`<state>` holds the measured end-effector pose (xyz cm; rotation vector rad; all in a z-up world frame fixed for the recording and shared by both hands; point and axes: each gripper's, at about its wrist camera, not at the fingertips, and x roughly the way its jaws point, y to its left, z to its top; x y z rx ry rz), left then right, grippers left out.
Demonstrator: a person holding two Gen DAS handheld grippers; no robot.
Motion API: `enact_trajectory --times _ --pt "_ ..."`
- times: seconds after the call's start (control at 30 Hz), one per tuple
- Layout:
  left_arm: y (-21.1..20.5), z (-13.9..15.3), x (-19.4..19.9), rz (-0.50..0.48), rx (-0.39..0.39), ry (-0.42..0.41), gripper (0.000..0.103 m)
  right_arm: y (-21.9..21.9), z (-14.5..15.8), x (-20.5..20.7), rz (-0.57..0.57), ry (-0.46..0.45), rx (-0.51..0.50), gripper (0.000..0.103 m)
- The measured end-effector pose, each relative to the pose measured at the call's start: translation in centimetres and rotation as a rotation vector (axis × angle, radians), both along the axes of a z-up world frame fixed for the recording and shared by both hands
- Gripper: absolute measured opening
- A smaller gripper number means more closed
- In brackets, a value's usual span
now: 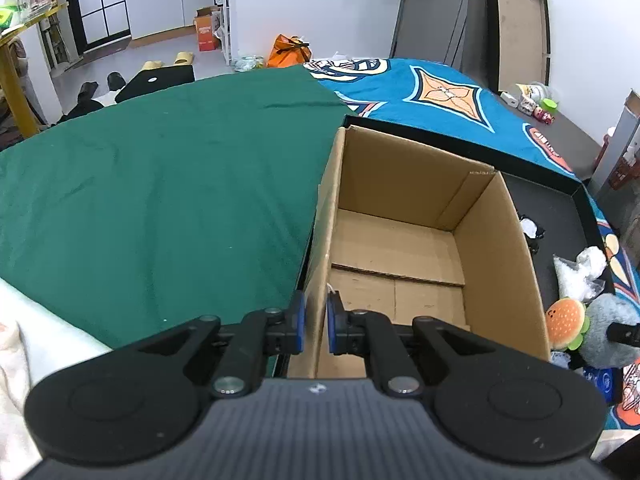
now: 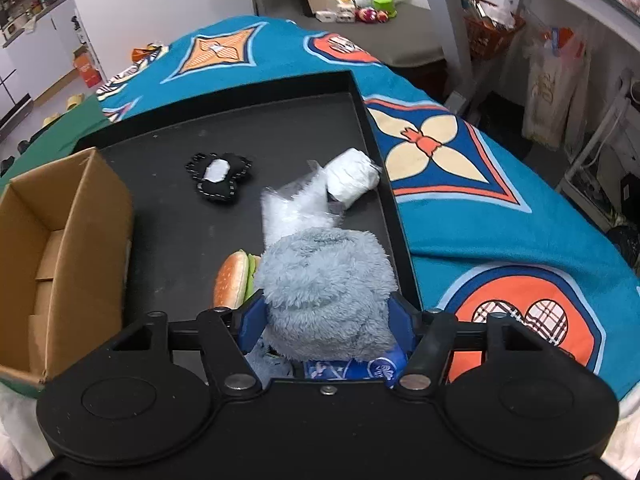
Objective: Organize soft objects
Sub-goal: 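Lift the grey plush with the right gripper and carry it over the box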
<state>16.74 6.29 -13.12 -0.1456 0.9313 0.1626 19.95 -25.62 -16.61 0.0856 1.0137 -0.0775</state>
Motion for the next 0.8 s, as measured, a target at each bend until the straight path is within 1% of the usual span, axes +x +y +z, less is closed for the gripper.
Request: enact_trajectory --times 0.17,0.27,0.43,0.57,0.73,0.8 --pt "0.0 0.1 -0.3 -0.003 0.016 -0.003 0.012 1.2 1.3 -0.6 0.018 -0.027 0.003 0.06" --pt "0.3 -0.1 -0.3 0.007 0.005 0.005 0.013 2.1 2.0 -0.9 0.031 -0.043 0.004 0.06" --pt "0.4 -0.1 -0.7 0.011 0.01 0.006 0.017 3.7 3.8 -1.4 0.048 -0.108 0.033 0.06" --pt "0.3 -0.2 -0.7 0.008 0.017 0.003 0.018 5.1 4.8 -1.5 0.076 -0.142 0.048 0.06" --pt "0.6 -0.4 -0.9 0.003 -0.013 -0.011 0.018 7.0 5.9 -1.6 0.127 -0.175 0.064 0.06" --pt "0.8 -0.5 -0.9 -0.001 -0.04 -0.014 0.013 7.7 6.2 -1.5 0.138 -0.183 0.072 0.06"
